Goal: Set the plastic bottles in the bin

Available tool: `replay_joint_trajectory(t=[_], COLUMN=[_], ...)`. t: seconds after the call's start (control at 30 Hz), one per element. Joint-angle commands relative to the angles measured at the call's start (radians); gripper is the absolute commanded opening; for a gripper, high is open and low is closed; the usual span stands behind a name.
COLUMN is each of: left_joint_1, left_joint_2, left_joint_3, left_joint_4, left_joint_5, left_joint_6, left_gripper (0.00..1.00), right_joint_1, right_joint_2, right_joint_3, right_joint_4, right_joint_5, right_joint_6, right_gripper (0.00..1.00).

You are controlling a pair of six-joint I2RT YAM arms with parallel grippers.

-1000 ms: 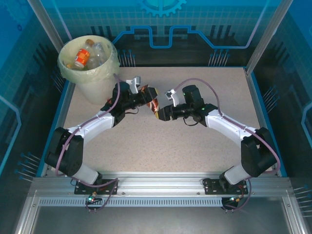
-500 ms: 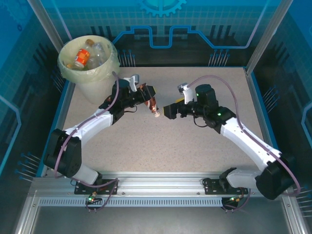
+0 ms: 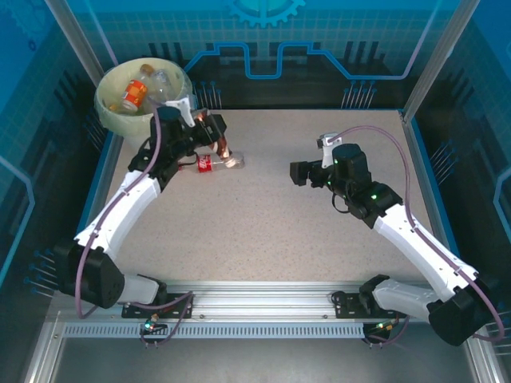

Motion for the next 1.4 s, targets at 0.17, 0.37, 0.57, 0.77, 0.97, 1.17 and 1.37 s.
replay_joint_trajectory(t=[0.17,0.37,0.57,0.77,0.97,1.17,1.37], left_joint_1=[0.029,0.097,0.164,0.217,0.293,0.345,0.380], left_joint_2=[0.028,0.090,0.180,0.315,0.455,0.585,0.709], left_joint_3=[0.310,0.442,0.555,0.672,0.825,0.922,1.043], left_joint_4=[-0.167,-0.146,-0.053,0.039,-0.062,-0.116,-0.206], left_joint_5=[-0.337,-0.402,-0.510,-0.562,-0.483,-0.466,-0.436], left_joint_6=[0.389,0.485,0.649,0.851,0.875,0.903,0.889], left_gripper=[0.56,0.56,0.55,0.55,0.55,0.55,0.57], right_joint_1=[-0.013,-0.012,-0.013,-0.013,-0.012,-0.012,-0.012], right_joint_2=[0.013,0.022,0.006,-0.002,-0.002,0.005,0.036], right_joint_3=[0.013,0.030,0.039,0.033,0.037,0.036,0.052], right_joint_4=[-0.038,-0.069,-0.095,-0.110,-0.119,-0.118,-0.117], right_joint_5=[0.084,0.088,0.116,0.124,0.120,0.125,0.119], right_joint_6=[0.014,0.024,0.023,0.029,0.032,0.035,0.035], right_gripper=[1.00,1.00,1.00,1.00,1.00,1.00,1.00])
